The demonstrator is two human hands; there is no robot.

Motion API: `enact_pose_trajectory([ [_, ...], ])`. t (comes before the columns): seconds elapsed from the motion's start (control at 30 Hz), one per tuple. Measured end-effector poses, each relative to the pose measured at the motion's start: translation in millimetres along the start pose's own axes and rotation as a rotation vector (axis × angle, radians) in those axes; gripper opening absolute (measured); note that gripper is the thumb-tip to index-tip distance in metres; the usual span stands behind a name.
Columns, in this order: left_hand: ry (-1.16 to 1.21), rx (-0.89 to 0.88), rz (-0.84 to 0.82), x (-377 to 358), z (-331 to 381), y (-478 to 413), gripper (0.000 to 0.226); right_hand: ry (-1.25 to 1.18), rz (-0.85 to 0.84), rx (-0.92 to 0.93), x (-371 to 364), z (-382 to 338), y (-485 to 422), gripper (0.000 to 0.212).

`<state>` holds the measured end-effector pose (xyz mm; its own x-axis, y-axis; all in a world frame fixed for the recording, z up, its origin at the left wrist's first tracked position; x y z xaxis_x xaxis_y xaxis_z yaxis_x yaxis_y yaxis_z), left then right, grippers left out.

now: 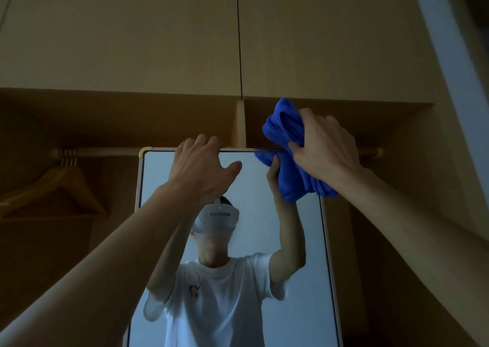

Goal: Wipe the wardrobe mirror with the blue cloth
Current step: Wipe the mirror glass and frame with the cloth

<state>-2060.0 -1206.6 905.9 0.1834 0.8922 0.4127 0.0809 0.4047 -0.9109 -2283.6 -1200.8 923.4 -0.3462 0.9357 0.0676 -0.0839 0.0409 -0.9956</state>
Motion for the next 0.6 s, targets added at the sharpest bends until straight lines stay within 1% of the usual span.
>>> enact_pose_trajectory([
  [0.13,-0.067,-0.001,-0.004,-5,2,-1,0.065,0.062,-0.011,-0.025,0,9,-8,0.034],
  [0.3,-0.049,0.030,-0.011,-8,2,-2,0.067,0.073,-0.095,-0.059,-2,8,-11,0.031],
  [0.4,-0.025,0.030,-0.008,-12,2,-2,0.063,0.085,-0.164,-0.024,-5,-5,-12,0.031],
  [0.6,0.002,-0.010,-0.001,-12,2,-6,0.061,-0.030,-0.223,0.030,-17,-54,-21,0.029],
])
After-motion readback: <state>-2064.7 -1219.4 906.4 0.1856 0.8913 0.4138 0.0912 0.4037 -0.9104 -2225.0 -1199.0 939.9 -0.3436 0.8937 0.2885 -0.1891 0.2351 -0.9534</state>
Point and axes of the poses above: each hand's wrist, its own y-axis away from the middle knuckle, its own x-axis out of the back of the hand, z = x × y, the point moved 4 cm from there along -y, towards the middle knuckle, and after that the axes turned 2 degrees about z, right-handed, at the moved point
